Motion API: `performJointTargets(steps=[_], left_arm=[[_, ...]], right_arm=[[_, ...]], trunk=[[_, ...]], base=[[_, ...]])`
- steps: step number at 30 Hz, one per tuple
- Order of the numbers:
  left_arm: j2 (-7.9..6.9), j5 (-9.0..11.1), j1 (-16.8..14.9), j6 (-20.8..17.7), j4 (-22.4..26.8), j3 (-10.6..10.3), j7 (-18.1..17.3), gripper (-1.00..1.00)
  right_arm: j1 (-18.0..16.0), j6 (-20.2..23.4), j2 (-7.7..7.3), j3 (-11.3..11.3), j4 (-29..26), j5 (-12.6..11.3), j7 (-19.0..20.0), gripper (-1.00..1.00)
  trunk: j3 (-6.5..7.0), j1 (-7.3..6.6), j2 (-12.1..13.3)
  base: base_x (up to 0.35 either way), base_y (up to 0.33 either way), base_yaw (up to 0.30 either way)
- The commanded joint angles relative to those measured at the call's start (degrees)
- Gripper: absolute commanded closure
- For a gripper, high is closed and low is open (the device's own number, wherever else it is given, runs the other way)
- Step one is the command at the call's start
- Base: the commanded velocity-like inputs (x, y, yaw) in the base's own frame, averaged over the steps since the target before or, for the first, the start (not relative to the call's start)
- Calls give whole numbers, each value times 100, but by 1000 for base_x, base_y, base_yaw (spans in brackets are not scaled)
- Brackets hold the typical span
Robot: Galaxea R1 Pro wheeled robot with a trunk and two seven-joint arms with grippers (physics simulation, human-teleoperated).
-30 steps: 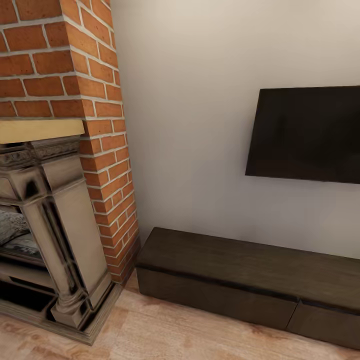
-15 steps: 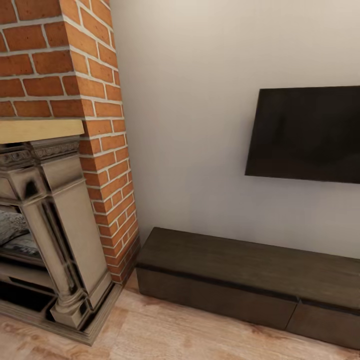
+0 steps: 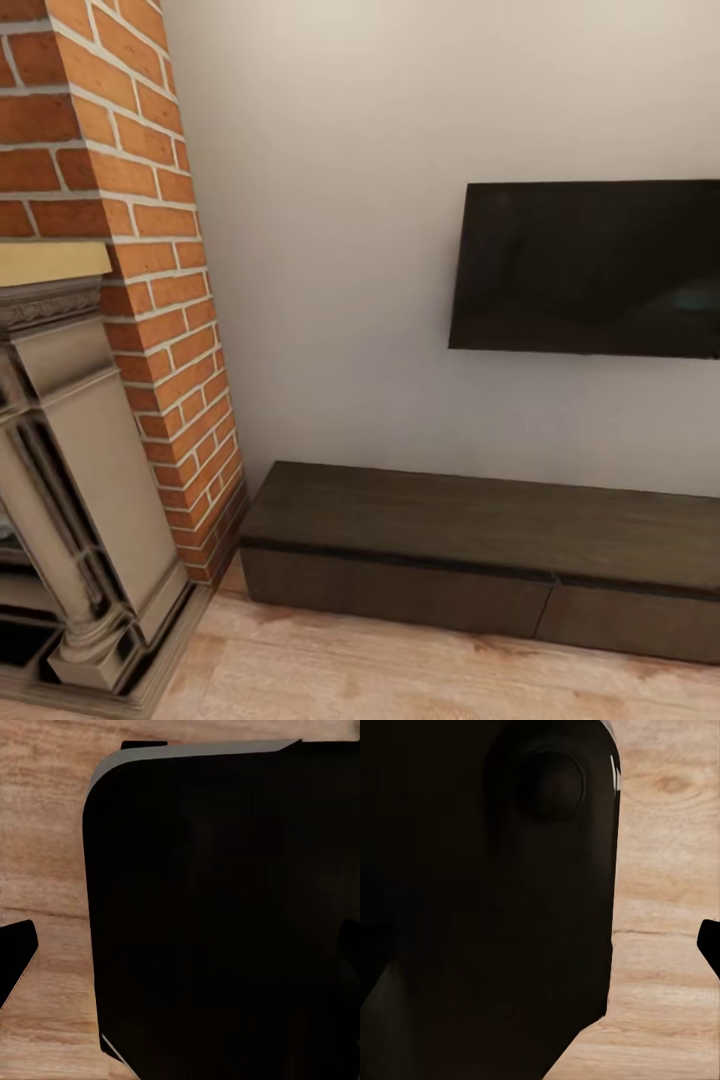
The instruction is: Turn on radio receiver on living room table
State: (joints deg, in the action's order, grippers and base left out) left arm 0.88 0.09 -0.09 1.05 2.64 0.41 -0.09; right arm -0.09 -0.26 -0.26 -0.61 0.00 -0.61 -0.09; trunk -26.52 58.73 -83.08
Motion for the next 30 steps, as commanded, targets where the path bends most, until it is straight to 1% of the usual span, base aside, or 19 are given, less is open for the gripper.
performJointTargets(steps=[1,20,30], left_arm=[[0,0,0,1,0,2,-2,-100],[-13,2,0,9,7,1,0,-100],[-27,81,0,49,9,3,2,-100]], right_arm=[[0,0,0,2,0,0,0,-100],[0,0,0,2,0,0,0,-100],[0,0,0,7,0,0,0,-100]], trunk=[[3,0,0],[59,0,0],[86,0,0]], base=[[0,0,-280],[0,0,-281],[0,0,-281]])
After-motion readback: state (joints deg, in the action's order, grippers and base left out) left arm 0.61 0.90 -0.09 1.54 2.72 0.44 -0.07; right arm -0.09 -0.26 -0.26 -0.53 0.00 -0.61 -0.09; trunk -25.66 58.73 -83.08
